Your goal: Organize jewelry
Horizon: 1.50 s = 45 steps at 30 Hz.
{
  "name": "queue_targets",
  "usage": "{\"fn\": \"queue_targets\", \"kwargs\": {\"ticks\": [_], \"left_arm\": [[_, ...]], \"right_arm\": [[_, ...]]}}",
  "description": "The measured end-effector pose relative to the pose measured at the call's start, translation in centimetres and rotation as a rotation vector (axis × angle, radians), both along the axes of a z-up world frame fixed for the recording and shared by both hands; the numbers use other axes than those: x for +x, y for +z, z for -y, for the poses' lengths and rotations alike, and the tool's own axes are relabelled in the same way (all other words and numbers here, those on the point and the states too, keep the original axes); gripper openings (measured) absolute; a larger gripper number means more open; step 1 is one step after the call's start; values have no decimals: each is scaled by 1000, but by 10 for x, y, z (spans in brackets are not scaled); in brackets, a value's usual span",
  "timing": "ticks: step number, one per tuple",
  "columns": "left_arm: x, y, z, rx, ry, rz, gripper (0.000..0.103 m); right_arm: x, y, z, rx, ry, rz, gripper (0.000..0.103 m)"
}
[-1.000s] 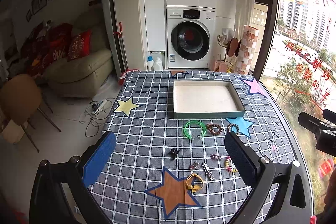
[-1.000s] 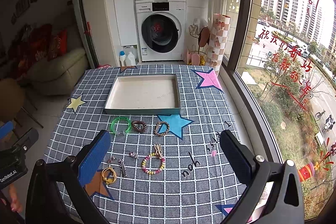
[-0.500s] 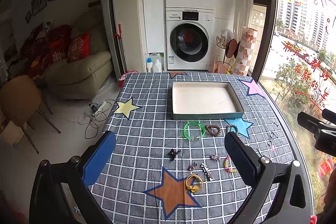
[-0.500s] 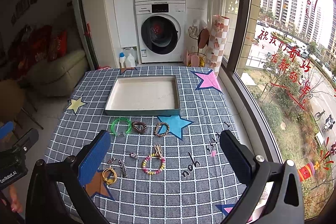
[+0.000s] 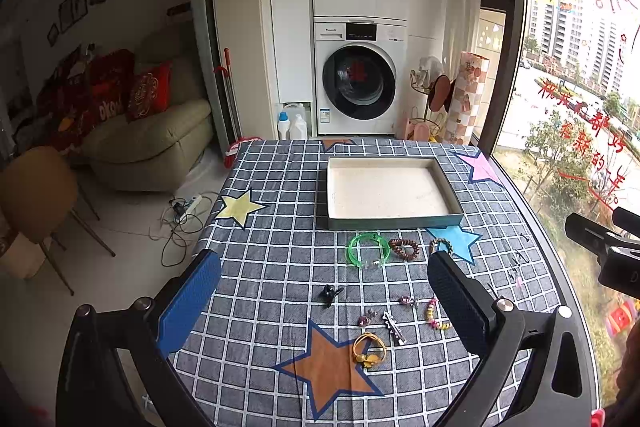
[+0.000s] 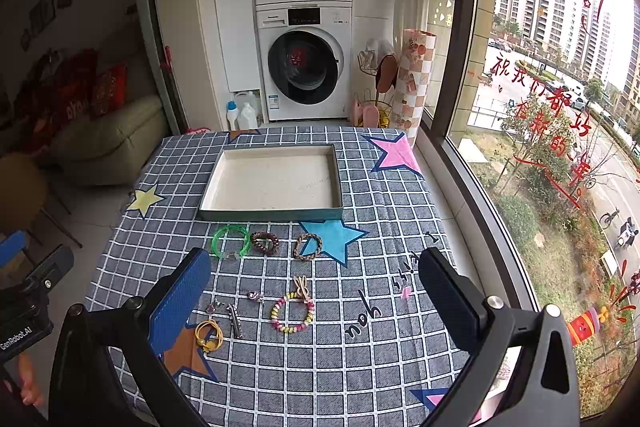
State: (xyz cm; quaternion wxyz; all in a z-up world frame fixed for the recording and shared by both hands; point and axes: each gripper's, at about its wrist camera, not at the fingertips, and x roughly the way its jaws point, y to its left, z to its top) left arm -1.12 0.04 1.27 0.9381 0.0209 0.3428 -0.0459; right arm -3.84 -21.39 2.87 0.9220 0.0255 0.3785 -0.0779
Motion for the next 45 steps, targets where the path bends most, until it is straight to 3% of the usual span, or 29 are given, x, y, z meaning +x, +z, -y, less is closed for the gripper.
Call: {"fn": "queue_targets", "kwargs": {"ticks": [45], "left_arm": [[-5,-10,2,0,-12,-16,103]], "right_arm": [[-3,-4,-3,9,0,-5,103]]}}
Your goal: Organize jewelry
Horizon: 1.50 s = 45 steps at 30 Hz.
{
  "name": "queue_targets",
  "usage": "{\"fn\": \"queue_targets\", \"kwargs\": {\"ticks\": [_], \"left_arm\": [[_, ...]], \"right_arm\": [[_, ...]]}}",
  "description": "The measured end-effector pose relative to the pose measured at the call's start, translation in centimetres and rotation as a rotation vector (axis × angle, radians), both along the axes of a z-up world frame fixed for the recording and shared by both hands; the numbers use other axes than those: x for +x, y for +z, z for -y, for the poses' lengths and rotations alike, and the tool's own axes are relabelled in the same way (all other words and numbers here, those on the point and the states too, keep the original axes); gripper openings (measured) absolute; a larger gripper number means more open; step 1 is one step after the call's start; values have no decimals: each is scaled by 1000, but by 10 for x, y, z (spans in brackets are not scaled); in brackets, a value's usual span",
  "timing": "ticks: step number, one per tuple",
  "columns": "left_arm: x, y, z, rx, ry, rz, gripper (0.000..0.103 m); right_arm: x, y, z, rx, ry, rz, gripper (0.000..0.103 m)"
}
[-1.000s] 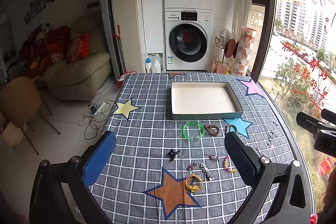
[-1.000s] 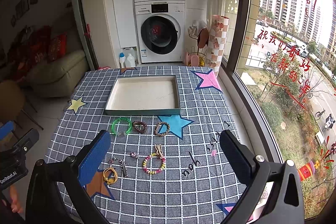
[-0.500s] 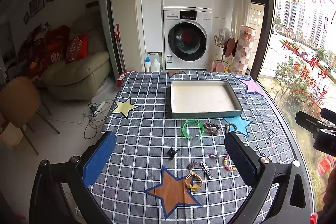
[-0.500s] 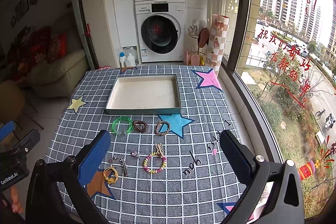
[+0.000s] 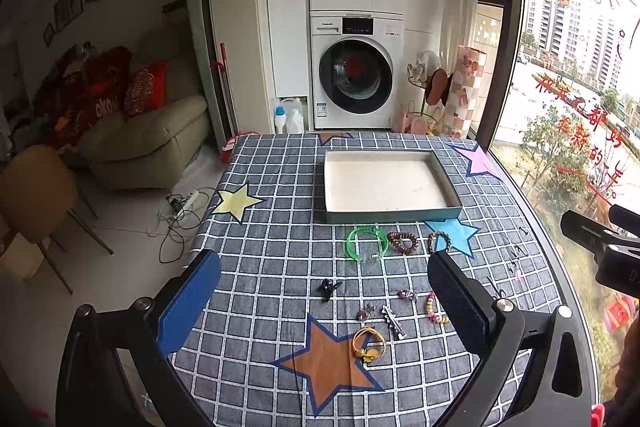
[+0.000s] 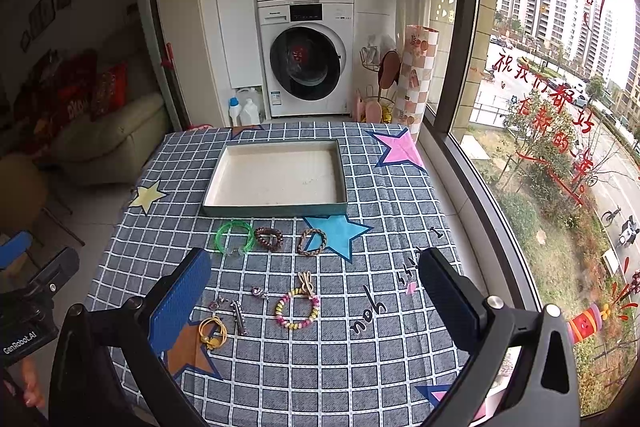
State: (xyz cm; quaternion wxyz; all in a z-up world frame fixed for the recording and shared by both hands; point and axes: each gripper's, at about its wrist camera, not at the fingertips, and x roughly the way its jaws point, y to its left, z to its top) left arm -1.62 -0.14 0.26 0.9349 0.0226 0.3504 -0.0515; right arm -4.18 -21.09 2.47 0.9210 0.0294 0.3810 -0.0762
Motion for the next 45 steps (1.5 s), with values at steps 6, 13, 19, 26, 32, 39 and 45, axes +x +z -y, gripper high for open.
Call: {"fn": "queue_targets", "kwargs": {"ticks": [6,13,19,26,32,39,45], "left_arm": [[5,-4,-1,2,-3,-23,103],[10,-15,-4,15,-5,-67,103],[24,-33,-11,11,-1,-144,103],[49,-76,-17,29,-4,-273,103],[76,-125,-12,57,-16,-372,103],[106,-169,-6,79,-39,-413,103],[134,-196,-1,82,-45,-428,103]], "right_arm": [[3,-5,-2,10,-3,-13,103],[4,-10,1,24,-19,-36,103],[9,-24,3,49,-28,-83,103],[20,-59,15,101,-53,-198,103],[38,-107,29,134,-79,-337,103],[67,-164,33,168,-64,-458,103],[99,-198,37,225,-65,-499,103]]}}
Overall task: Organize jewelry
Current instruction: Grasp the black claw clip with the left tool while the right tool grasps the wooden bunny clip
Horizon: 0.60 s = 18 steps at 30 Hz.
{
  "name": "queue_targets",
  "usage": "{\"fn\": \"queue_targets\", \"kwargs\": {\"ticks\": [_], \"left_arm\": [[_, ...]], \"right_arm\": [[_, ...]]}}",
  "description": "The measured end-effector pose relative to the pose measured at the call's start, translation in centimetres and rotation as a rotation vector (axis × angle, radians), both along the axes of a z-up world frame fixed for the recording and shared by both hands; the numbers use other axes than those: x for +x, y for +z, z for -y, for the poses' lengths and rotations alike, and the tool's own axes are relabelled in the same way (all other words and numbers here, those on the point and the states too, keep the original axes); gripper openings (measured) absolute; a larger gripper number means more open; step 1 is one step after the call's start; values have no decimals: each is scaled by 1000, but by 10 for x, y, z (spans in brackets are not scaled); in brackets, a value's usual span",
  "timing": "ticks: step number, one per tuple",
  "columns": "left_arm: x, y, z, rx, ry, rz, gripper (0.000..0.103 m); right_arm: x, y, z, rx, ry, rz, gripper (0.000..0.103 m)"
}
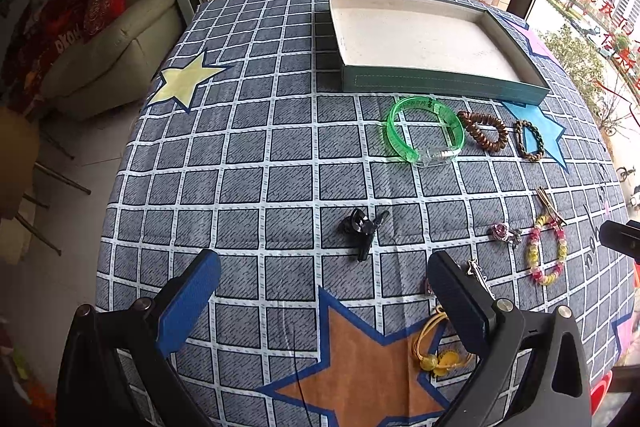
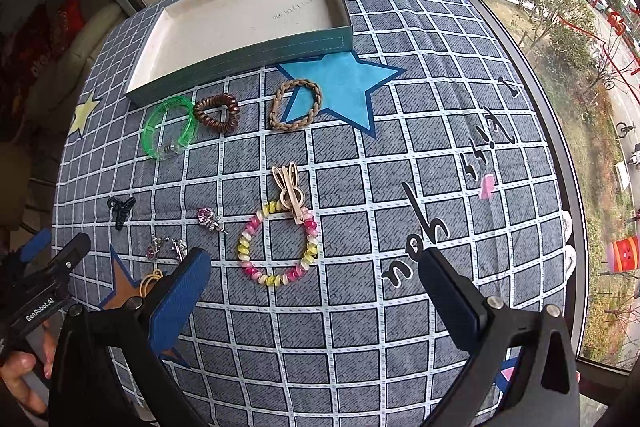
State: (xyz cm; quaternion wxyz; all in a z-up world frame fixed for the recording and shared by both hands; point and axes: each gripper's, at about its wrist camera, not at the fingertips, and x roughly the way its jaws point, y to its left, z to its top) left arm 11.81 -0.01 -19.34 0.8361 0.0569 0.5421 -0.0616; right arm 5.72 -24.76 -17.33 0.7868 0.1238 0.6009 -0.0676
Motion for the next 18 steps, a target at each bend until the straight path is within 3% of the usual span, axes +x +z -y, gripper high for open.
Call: {"fn": "queue_targets", "kwargs": {"ticks": [6,12,15,17,18], "left_arm": [[19,-21,10,3,-31,2,103],[28,-39,19,5,-44,-20,102],[30,-43,21,-1,-48,-33,88],[33,-48,22,-2,-49,-48,86],[34,-49,23,-2,-53,-48,75]], "right_arm": [[29,-28,4,36,2,-15,100],[52,-51,4,44,20,-57,75],[59,-59,-3,33,58,-85,65],[64,-60,-11,-9,91,-86,61],[65,-59,-15,-27,104,-89,60]]}}
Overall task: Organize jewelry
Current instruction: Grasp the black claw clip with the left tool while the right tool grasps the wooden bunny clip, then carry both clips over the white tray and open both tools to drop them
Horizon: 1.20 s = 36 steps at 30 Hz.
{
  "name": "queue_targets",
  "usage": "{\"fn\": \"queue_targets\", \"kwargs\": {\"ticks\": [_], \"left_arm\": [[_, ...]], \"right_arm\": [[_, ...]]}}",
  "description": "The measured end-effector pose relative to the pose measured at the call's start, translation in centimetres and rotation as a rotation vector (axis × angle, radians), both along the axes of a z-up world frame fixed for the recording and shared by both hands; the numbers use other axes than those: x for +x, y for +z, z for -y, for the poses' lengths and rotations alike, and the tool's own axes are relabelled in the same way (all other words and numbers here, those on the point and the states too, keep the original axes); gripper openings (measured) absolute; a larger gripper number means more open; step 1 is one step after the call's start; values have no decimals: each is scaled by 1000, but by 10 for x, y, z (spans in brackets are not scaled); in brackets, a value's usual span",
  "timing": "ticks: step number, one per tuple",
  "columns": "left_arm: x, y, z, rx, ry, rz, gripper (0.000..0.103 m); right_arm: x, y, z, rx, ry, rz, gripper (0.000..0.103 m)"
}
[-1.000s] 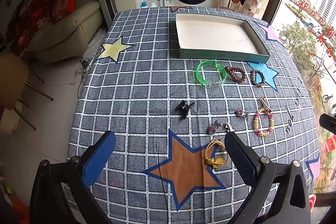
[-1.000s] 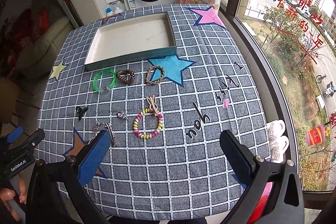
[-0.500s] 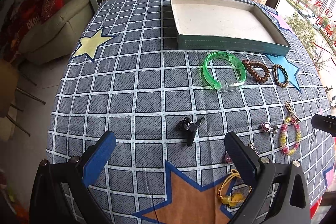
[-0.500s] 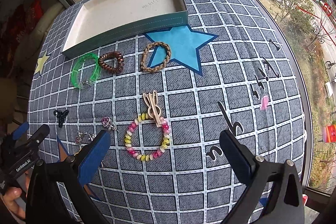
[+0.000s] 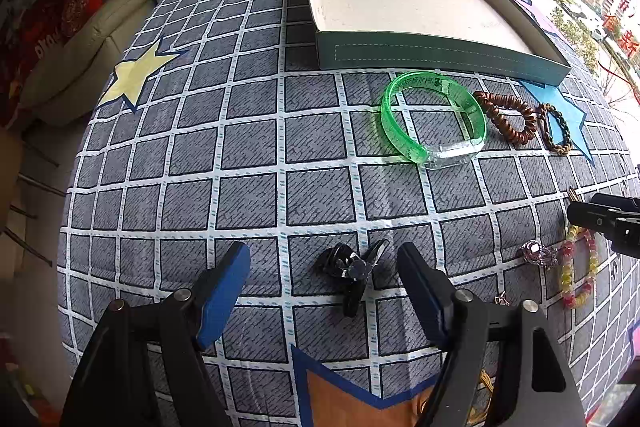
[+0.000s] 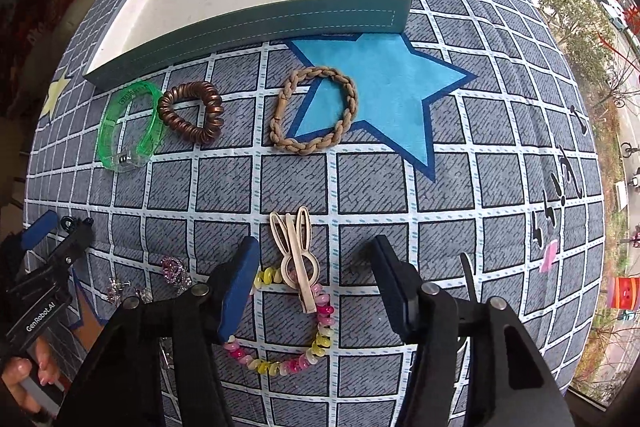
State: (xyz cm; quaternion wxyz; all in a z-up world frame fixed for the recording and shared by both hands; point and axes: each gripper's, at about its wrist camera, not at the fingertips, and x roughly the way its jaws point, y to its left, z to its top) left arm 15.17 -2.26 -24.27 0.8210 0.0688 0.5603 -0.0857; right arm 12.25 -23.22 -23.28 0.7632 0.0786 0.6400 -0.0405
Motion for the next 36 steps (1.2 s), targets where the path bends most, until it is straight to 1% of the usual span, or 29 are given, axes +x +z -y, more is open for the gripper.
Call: {"fn": "queue_targets", "kwargs": {"ticks": [2,3,4,5,6,7,10,13,16,20,25,31,36], "left_arm": [[0,-2,1,-8,-14,-6,67],[-1,-2,1,-15,-15,-2,59],[-2,-2,1,-32,-24,-1,51],[-3,-1,2,-39,-32,3,39],[-3,0,3,-32,-40,6,37],[-3,0,4,-36,-45,5,37],[-4,5,3,-86,-49,3,36],[-5,16,-3,-134,-51,12,36],[-5,26,-8,-173,-45,10,36],[-4,41,-11,-196,-45,18,36],[4,66,-8,-216,-38,40,36],[36,97,3,-248,-12,94,36],[74,104,17,-237,14,109,36]], "right_arm": [[2,0,-8,-30,13,-8,49],[2,1,-12,-45,18,-12,46],[2,1,-16,-58,23,-14,39],[2,2,-19,-67,28,-16,30],[2,1,-25,-75,33,-15,26],[2,2,-27,-73,36,-13,19],[1,1,-32,-49,17,-7,19],[-7,10,-16,25,-33,19,19],[-11,19,-10,71,-65,45,19],[-17,33,4,119,-83,81,19],[-5,50,14,182,-100,118,19],[39,72,23,234,-72,162,19],[86,81,34,248,-35,187,19]]}}
